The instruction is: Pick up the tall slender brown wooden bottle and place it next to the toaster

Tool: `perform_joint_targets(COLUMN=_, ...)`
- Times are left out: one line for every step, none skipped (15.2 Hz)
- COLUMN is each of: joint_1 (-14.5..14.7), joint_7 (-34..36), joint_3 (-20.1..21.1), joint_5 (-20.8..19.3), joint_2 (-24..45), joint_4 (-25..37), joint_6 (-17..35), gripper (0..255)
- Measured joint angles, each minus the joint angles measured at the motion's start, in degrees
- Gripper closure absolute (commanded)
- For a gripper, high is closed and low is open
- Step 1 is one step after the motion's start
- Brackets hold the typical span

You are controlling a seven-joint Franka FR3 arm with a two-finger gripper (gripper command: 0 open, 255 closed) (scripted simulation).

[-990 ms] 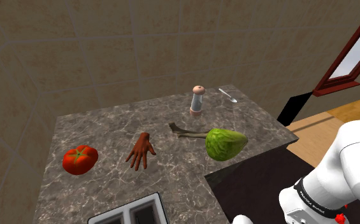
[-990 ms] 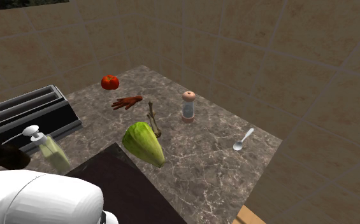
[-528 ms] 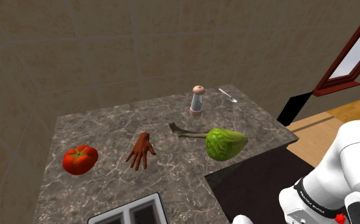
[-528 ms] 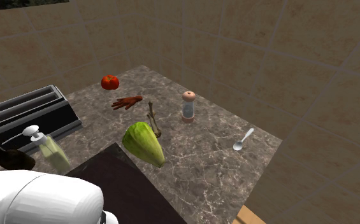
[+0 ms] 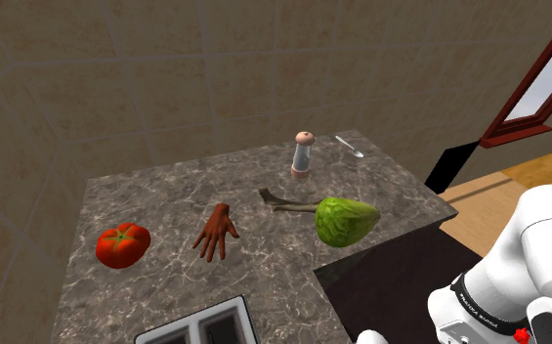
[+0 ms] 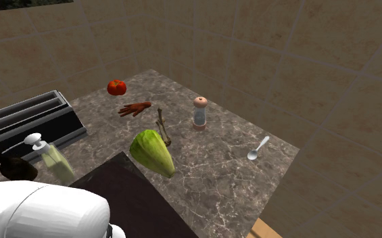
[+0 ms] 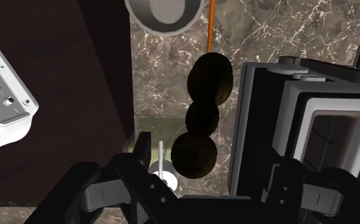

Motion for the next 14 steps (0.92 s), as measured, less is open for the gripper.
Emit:
perform_joint_targets(joint_1=-0.01, joint_7=0.01, joint_3=0.05, joint_5=0.01, joint_2=0.02, joint_4=-0.02, joint_6=0.02, gripper=0)
perform_joint_targets(joint_1=-0.02, joint_7=0.01, joint_3=0.07, joint_5=0.02, joint_2=0.03, joint_4=-0.02, joint_6=0.02, gripper=0)
perform_joint_targets(joint_1=-0.02, joint_7=0.01, joint_3=0.08, joint_5=0.02, joint_2=0.04, joint_4=-0.03, joint_6=0.03, gripper=0)
perform_joint_targets(joint_1=0.01, joint_7=0.00, joint_3=0.03, joint_5=0.00, joint_2=0.01, joint_4=-0.04, joint_6=-0.01, gripper=0)
perform_joint_targets(joint_1=-0.06, joint_7=0.17, joint_3=-0.48, joint_5=-0.42, joint_2=0.06, joint_4=0.76, joint_6=-0.80, gripper=0)
perform_joint_targets(joint_1=-0.32, joint_7=0.48, joint_3=-1.13, joint_5=-1.08, joint_2=0.32, joint_4=2.20, joint_6=-1.99, gripper=0)
perform_joint_targets(joint_1=-0.32, joint_7=0.44, joint_3=-2.08, joint_5=-1.73, joint_2=0.32, joint_4=3.04, joint_6=-3.07, gripper=0)
perform_joint_targets(joint_1=-0.46, joint_7=0.55, joint_3=-2.99, joint_5=-2.44, joint_2=0.49, joint_4=4.32, joint_6=-4.35, gripper=0)
perform_joint_targets(joint_1=-0.33, joint_7=0.71, joint_3=-3.63, joint_5=-2.81, joint_2=0.38, joint_4=4.99, joint_6=-5.25, gripper=0)
perform_joint_targets(joint_1=-0.37, joint_7=0.77, joint_3=-3.92, joint_5=-3.05, joint_2=0.43, joint_4=5.43, joint_6=-5.70, gripper=0)
perform_joint_targets(joint_1=-0.40, joint_7=0.84, joint_3=-4.03, joint_5=-3.16, joint_2=0.47, joint_4=5.68, joint_6=-5.93, gripper=0)
perform_joint_targets(joint_1=-0.43, joint_7=0.92, joint_3=-4.04, joint_5=-3.20, joint_2=0.51, joint_4=5.86, joint_6=-6.05, gripper=0)
perform_joint_targets(joint_1=-0.44, joint_7=0.96, joint_3=-4.06, joint_5=-3.22, joint_2=0.52, joint_4=5.96, joint_6=-6.13, gripper=0)
perform_joint_targets(joint_1=-0.44, joint_7=0.98, joint_3=-4.06, joint_5=-3.23, joint_2=0.53, joint_4=6.00, joint_6=-6.16, gripper=0)
